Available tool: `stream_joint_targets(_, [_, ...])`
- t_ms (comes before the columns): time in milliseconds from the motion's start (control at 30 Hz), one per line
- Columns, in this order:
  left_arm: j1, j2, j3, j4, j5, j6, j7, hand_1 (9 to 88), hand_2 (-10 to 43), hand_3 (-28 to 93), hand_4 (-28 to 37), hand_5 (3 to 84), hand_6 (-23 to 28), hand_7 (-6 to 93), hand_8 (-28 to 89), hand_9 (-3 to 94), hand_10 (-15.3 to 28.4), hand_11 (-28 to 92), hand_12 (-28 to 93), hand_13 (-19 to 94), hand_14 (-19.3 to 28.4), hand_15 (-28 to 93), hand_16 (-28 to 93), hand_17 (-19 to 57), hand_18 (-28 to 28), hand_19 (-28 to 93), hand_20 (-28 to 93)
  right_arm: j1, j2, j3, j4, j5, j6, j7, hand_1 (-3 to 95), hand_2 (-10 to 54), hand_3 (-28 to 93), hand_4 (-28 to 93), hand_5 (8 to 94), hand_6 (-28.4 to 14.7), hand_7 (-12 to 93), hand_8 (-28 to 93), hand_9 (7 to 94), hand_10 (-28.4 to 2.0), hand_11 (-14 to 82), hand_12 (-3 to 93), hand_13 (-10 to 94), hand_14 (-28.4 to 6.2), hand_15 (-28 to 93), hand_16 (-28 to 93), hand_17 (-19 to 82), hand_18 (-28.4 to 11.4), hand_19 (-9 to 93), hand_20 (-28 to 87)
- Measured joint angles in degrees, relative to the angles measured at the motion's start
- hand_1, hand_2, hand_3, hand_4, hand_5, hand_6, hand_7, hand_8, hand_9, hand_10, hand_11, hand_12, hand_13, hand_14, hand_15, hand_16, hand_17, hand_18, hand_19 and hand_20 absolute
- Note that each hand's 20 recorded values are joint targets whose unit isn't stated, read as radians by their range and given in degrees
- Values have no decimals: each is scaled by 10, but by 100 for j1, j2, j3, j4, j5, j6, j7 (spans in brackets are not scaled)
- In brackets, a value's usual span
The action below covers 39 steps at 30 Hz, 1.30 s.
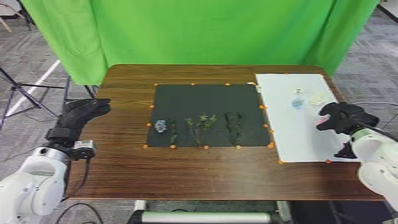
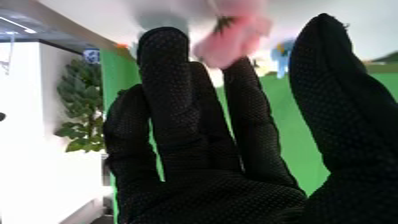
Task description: Arrange flowers
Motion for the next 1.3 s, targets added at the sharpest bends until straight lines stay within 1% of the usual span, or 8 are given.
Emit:
stream_joint_targets(167, [10,-10,-26,-3,3,-30,-36,323,-7,620,-169,495,48,185,-80,478,145,251,123,379,182,225,-29,52,122,142,141,-81,-63,30,53,20,-123,67,492,-95,693,-215,546,-9,189,-87,558,-140,89,200,703,-99,501,304,311,-212,699,614])
stream_joint_targets(233, [13,-13,-31,-3,5,-44,-50,323,-6,619,-169,495,48,184,-80,478,145,251,123,379,182,225,-29,52,122,142,141,-87,-80,-14,80,28,-120,118,531,-95,673,-220,570,-11,200,-92,586,-139,110,202,723,-87,473,365,331,-204,700,616])
stream_joint_targets(300, [17,-14,-35,-4,5,-50,-62,323,-6,618,-169,496,48,184,-80,478,145,252,123,379,182,225,-29,52,122,142,141,-67,-83,-99,91,30,-11,166,564,-95,645,-216,598,-13,205,-14,637,-133,142,208,740,-76,452,398,342,-200,700,619])
stream_joint_targets(400, [26,-14,-39,-5,6,-59,-76,324,-6,618,-169,495,49,184,-79,478,145,251,123,379,182,225,-29,52,122,142,141,32,-78,-328,147,30,395,200,668,-75,513,-171,693,-12,237,85,761,-118,71,353,768,-70,461,379,367,-191,699,634])
stream_joint_targets(567, [57,-13,-66,-17,7,-62,-85,322,-5,618,-170,495,50,183,-79,478,145,251,123,379,182,225,-29,52,122,143,141,200,-35,-766,259,25,1175,180,695,-72,480,-154,734,-15,239,82,802,-120,70,380,780,-69,486,377,373,-195,704,651])
stream_joint_targets(800, [81,-5,-92,-28,6,-62,-86,321,-4,619,-170,496,50,182,-78,478,145,251,124,379,182,225,-29,52,122,143,141,437,114,-997,96,23,1624,77,678,-91,513,-157,757,-11,237,64,811,-132,62,382,776,-73,494,379,371,-200,706,662])
stream_joint_targets(1067, [46,18,-80,-16,0,-48,-58,321,-4,619,-170,497,51,182,-79,478,146,250,124,380,181,224,-29,52,122,143,140,2099,365,-2197,-546,645,1662,-96,672,-94,522,-153,761,-9,237,56,810,-130,57,382,769,-75,498,379,364,-201,706,661])
stream_joint_targets(1300, [54,34,-82,-6,-56,50,-19,313,4,618,-181,497,50,182,-79,478,145,251,123,378,181,221,-29,52,122,143,140,4233,-178,-4129,-333,931,1204,-592,671,-95,524,-157,762,-8,236,53,810,-129,54,380,769,-75,496,383,362,-201,706,660])
